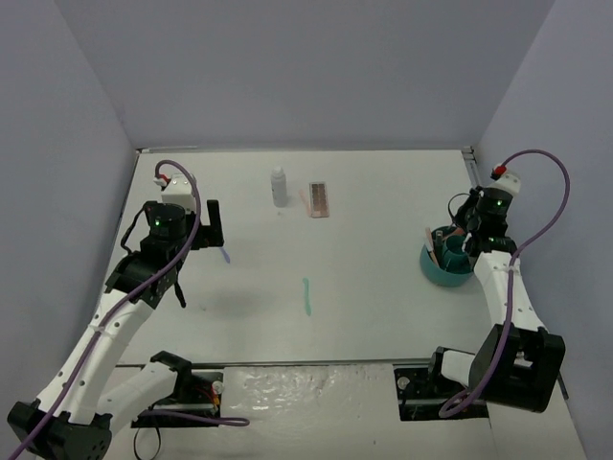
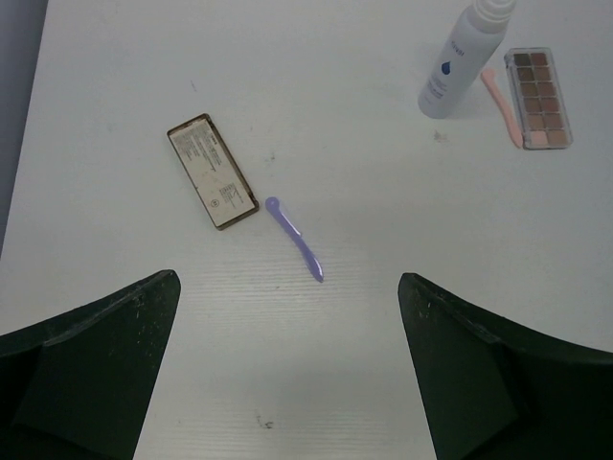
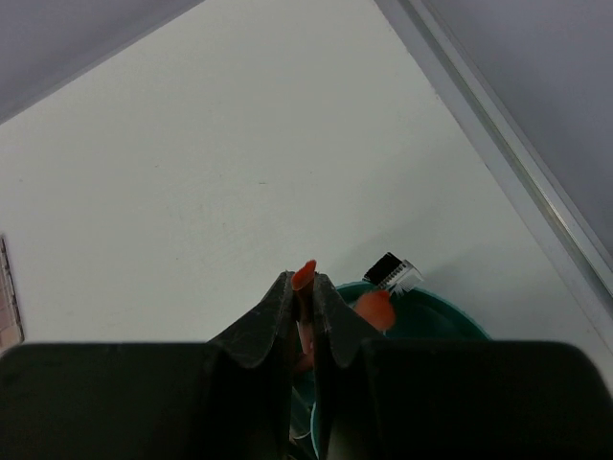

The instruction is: Organize the makeup

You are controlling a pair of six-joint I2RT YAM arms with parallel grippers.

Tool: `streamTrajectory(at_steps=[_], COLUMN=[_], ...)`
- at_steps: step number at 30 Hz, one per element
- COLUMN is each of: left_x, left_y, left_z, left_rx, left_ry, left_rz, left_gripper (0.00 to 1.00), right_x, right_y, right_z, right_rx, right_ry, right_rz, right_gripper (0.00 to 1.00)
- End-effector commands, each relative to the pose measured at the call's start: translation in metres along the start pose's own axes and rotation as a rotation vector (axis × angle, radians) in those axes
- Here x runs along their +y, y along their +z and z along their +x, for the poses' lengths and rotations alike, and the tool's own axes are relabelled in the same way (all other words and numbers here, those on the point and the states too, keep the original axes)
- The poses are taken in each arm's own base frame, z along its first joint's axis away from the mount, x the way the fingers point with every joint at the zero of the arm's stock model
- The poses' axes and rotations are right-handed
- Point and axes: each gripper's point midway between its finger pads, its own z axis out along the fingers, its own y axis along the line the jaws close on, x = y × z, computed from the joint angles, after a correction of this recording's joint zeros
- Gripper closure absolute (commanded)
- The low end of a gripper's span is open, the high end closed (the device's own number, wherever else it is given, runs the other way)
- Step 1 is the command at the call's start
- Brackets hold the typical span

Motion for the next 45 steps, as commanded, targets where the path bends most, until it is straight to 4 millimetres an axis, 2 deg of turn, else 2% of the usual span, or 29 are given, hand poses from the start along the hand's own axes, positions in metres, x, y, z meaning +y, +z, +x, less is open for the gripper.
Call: streamTrajectory(at_steps=[1,7,12,13,16,19,29,30,32,36,39,45], left_x=[0.009,0.009,0.01,0.01,0.011,0.01,0.012,0.012,0.014,0.017,0.014,0.006], left_y=[-0.006,-0.005,-0.004,-0.003,-0.002,-0.001,0.004,0.005,0.008,0.024,0.039,0.082], left_z=[-0.021,-0.017,-0.017,-0.016,-0.016,-0.016,-0.009,-0.006,-0.003,0.018,0.035,0.073], left_rx=[-0.068,-0.061,-0.059,-0.057,-0.055,-0.054,-0.029,-0.019,0.002,0.115,0.196,0.353], left_ry=[0.004,0.005,0.007,0.008,0.009,0.008,-0.012,-0.029,-0.055,-0.145,-0.22,-0.351], left_rz=[-0.044,-0.043,-0.051,-0.052,-0.055,-0.055,-0.07,-0.075,-0.094,-0.157,-0.181,-0.239], left_gripper=[0.03,0.03,0.03,0.03,0.03,0.03,0.03,0.03,0.03,0.03,0.03,0.03], right_x=[0.003,0.002,0.001,0.002,0.004,0.005,0.017,0.021,0.027,0.042,0.053,0.089], right_y=[0.01,0.025,0.029,0.028,0.023,0.016,-0.018,-0.024,-0.033,-0.054,-0.07,-0.099], right_z=[-0.02,0.009,0.018,0.02,0.018,0.01,-0.032,-0.038,-0.052,-0.071,-0.081,-0.08], right_rx=[-0.094,-0.051,-0.039,-0.037,-0.046,-0.064,-0.153,-0.166,-0.193,-0.226,-0.246,-0.264], right_ry=[0.02,0.024,0.03,0.033,0.04,0.041,0.038,0.036,0.036,0.027,0.013,-0.044], right_rz=[-0.019,-0.04,-0.044,-0.051,-0.061,-0.066,-0.099,-0.115,-0.141,-0.206,-0.256,-0.358], right_gripper=[1.0,1.0,1.0,0.97,0.79,0.58,0.41,0.39,0.27,0.1,0.02,0.0])
